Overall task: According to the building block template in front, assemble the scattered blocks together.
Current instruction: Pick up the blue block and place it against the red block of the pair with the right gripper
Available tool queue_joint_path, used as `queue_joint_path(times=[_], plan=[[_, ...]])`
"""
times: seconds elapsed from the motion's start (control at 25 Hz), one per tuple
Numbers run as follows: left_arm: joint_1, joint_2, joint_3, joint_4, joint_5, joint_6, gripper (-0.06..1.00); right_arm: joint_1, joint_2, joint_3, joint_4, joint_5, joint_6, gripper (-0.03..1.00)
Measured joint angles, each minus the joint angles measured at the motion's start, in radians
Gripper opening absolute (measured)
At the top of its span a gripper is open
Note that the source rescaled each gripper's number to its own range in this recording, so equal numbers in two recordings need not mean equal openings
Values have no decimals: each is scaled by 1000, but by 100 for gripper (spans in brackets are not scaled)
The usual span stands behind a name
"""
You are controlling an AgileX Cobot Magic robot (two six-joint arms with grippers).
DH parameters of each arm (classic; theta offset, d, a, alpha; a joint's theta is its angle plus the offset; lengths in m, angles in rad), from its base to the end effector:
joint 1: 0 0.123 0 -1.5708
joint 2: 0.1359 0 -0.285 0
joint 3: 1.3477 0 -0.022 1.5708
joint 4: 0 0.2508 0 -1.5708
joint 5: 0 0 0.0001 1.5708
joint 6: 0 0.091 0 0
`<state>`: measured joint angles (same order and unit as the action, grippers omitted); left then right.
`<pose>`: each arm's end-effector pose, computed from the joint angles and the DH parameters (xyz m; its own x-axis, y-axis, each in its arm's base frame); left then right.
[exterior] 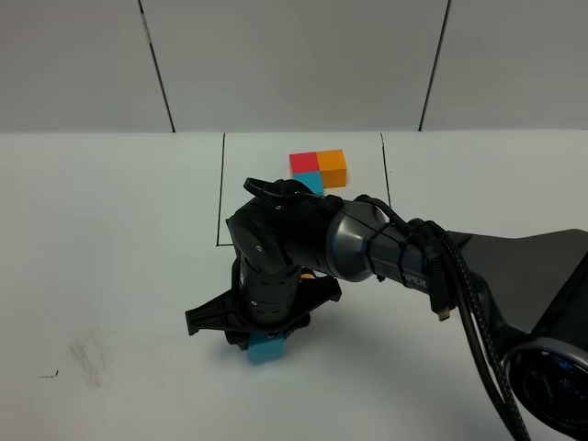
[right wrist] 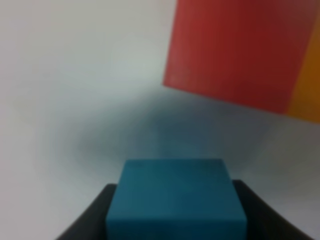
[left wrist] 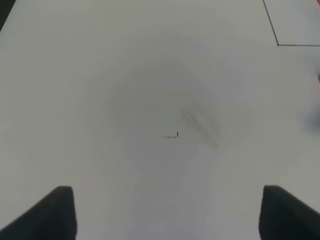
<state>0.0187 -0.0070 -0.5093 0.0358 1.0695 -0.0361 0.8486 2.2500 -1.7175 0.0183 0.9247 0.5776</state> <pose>-0.0075 0.0027 0.2791 -0.4480 -0.0273 -0.8936 -0.0552 0.9985 -0.0028 0.3039 0.3470 0.1411 -0.9564 -0.2458 -0.1580 -0.2660 0.9561 0.1227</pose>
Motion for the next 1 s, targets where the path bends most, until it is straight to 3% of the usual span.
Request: queue_joint_path(times=[0.72,1.0], plan=[[0,0,0,0,0,1,85,-8,4,-37,33,-15,22,0],[-17,0,0,1,0,3,85,-8,4,-37,1,-28,39,0]])
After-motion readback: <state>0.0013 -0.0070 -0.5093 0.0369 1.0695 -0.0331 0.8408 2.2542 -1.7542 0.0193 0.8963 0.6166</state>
